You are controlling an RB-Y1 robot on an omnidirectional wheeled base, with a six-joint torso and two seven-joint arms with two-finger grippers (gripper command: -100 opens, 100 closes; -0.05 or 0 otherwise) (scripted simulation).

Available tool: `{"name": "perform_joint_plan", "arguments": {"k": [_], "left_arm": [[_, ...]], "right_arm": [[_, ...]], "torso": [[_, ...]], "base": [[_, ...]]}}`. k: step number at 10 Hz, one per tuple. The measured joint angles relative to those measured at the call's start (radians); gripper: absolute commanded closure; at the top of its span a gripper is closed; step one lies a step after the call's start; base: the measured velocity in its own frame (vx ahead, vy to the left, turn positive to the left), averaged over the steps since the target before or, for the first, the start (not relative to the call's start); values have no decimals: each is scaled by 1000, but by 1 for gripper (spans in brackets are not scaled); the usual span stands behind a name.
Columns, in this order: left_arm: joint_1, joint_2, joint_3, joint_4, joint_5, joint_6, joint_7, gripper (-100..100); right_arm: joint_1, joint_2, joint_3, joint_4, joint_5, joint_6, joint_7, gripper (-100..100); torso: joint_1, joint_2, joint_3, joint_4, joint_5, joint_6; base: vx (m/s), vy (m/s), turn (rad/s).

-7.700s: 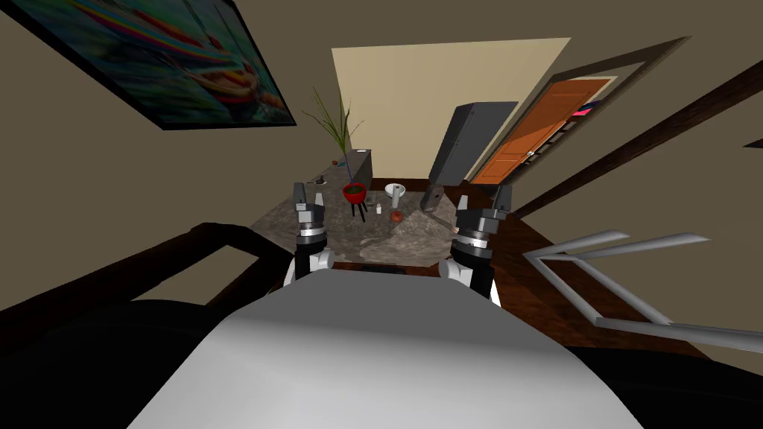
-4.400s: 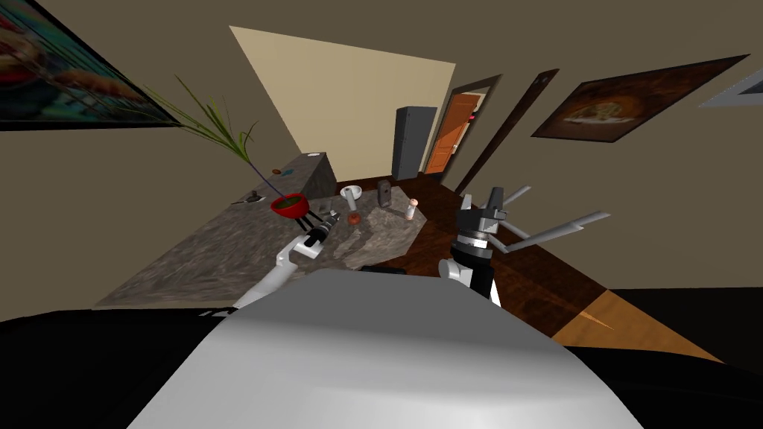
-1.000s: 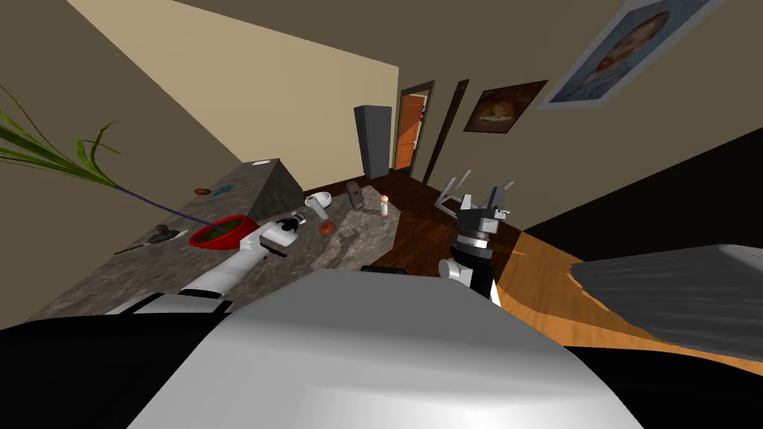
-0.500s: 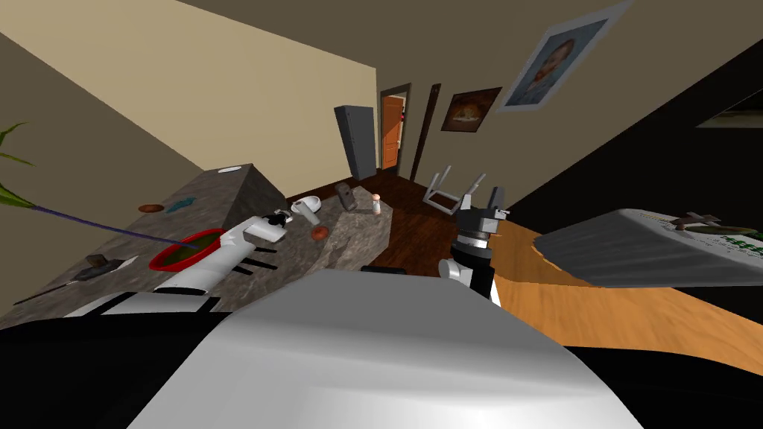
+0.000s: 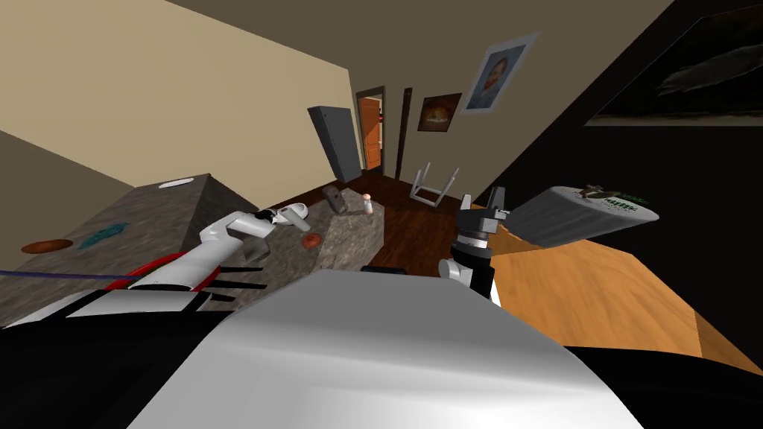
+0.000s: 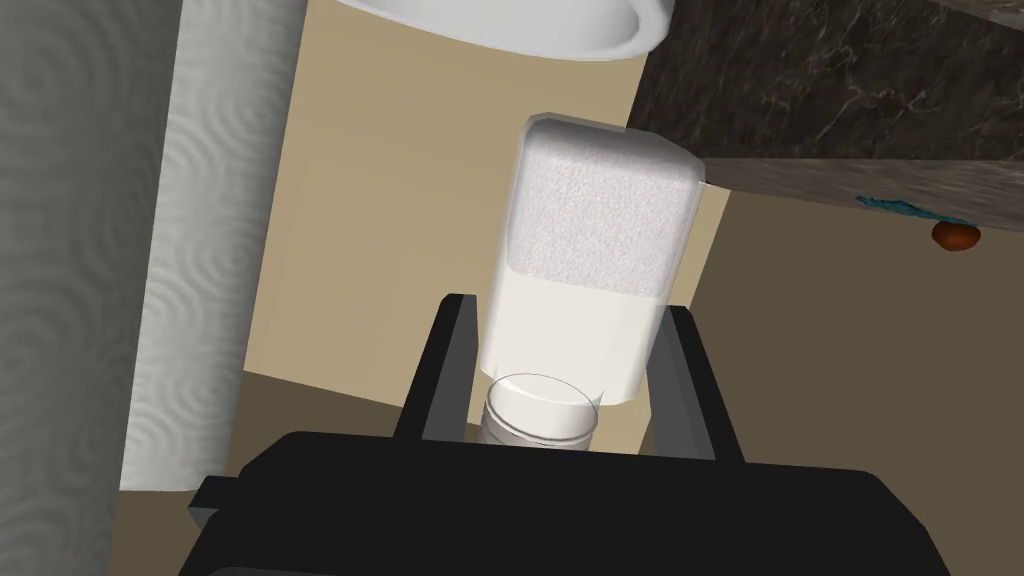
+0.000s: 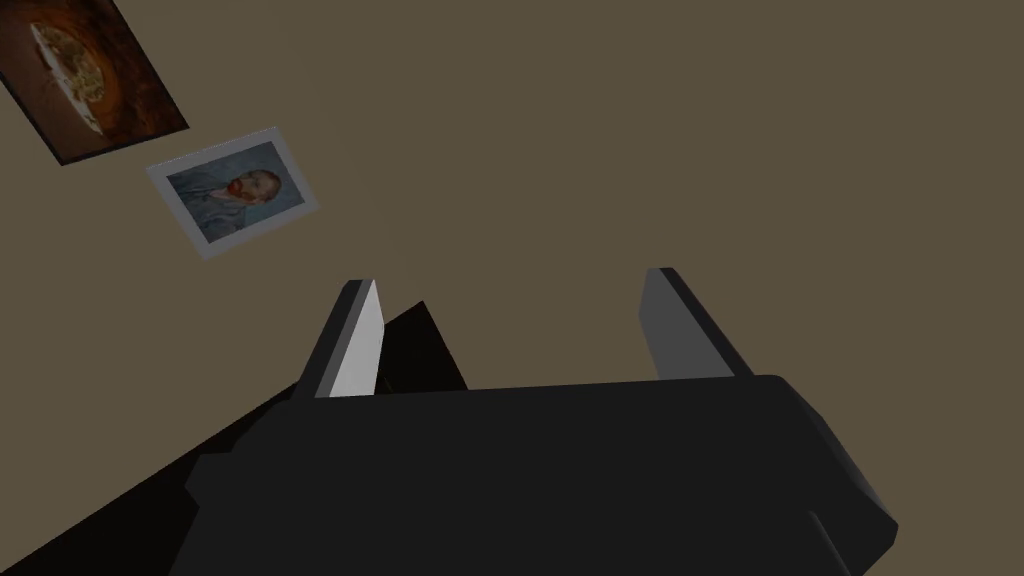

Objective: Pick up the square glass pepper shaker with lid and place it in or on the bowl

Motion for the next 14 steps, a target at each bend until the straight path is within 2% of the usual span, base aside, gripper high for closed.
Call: {"name": "perform_joint_plan", "arguments": {"k": [1, 5, 11, 14], "left_arm": [[-15, 19, 1, 26, 30, 19, -4, 100], [-32, 52, 12, 99, 89, 94, 7, 100], [-36, 102, 22, 180, 187, 201, 14, 100], [-37, 120, 21, 197, 215, 252, 24, 100]], "right_arm": [[0, 0, 0, 0, 0, 0, 0, 0], [0, 0, 0, 0, 0, 0, 0, 0], [0, 0, 0, 0, 0, 0, 0, 0], [0, 0, 0, 0, 0, 0, 0, 0]], "torso": [[1, 0, 0, 0, 0, 0], [2, -2, -1, -1, 1, -1], [1, -3, -2, -2, 1, -2], [0, -4, -3, -2, 0, -2]], "base": [[-49, 101, -337], [-48, 79, -299], [-41, 65, -248], [-34, 41, -154]]}}
